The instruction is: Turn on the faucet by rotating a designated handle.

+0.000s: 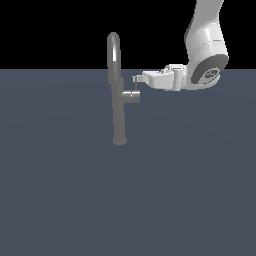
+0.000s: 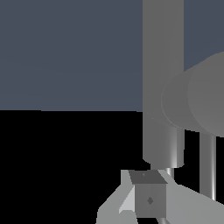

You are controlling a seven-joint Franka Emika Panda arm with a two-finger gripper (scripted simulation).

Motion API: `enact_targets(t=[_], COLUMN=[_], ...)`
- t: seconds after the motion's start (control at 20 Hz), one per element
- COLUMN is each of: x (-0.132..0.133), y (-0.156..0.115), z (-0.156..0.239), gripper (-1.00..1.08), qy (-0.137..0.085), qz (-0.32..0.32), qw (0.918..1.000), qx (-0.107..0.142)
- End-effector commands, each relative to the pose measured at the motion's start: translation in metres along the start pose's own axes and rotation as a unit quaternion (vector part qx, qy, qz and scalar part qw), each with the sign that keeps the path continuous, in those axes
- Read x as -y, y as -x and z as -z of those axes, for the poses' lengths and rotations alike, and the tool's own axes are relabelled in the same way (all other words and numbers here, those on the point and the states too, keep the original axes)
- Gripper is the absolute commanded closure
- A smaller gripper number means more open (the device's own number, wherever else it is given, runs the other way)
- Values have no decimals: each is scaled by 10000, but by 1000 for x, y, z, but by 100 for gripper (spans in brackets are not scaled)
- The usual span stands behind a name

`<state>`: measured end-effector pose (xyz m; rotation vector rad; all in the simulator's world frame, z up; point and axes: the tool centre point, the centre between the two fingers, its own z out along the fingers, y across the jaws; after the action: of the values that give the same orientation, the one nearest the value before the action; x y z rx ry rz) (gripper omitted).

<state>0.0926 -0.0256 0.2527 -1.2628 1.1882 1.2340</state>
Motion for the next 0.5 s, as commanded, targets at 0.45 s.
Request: enact_targets(t=[0.45], x=[-5], y=[-2], z=[-1], gripper=[108], qy=[-71], qz=[-66], qw=[9999], qx=[70])
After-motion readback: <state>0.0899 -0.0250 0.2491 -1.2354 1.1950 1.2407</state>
